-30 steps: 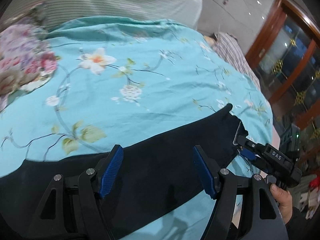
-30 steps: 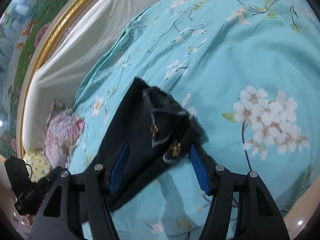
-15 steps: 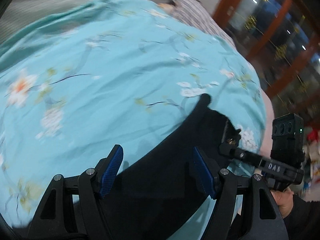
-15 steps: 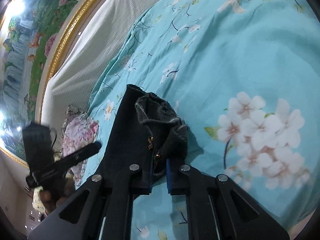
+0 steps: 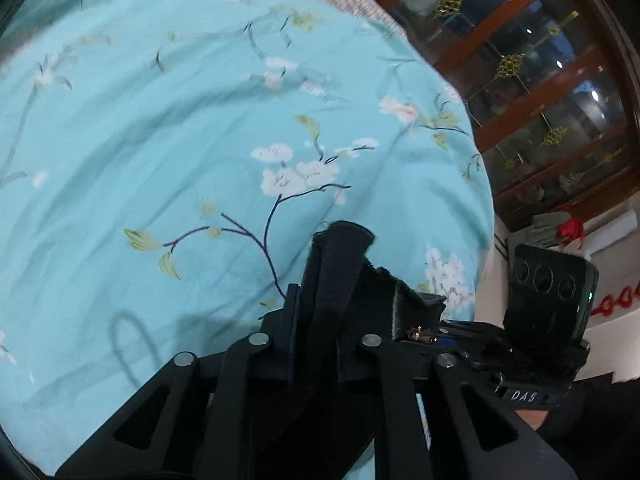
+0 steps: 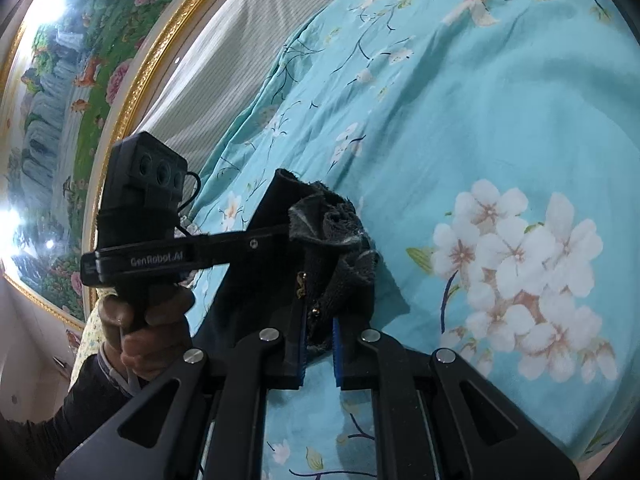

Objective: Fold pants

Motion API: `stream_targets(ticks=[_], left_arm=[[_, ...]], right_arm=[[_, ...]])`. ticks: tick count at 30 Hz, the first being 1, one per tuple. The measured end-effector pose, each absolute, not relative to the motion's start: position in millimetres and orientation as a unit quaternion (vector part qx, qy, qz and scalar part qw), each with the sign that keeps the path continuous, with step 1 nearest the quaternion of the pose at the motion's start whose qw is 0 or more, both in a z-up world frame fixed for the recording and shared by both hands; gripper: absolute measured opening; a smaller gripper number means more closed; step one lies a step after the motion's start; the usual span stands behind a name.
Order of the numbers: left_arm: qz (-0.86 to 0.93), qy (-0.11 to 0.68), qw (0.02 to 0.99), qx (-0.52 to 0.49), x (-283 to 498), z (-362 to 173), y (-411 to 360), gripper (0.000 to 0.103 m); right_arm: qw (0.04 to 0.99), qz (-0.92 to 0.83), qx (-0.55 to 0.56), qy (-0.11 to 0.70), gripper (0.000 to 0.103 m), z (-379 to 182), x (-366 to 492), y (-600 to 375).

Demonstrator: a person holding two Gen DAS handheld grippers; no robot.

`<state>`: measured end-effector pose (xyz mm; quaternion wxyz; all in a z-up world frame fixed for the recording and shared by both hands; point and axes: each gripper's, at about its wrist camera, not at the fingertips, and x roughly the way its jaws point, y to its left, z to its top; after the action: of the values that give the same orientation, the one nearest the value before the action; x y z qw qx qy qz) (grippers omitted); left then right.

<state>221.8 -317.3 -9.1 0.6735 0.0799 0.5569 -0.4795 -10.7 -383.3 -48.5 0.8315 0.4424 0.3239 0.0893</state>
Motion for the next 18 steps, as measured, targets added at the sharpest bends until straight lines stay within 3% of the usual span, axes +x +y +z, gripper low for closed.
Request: stream_targets(ticks=[18], left_arm=[[-0.474, 0.463, 0.749, -0.007, 192.3, 83.0, -195.7, 0.010]], right_arm=[[0.835, 0.223, 0.423, 0.273, 0.011, 18.4, 0.8, -337.2]])
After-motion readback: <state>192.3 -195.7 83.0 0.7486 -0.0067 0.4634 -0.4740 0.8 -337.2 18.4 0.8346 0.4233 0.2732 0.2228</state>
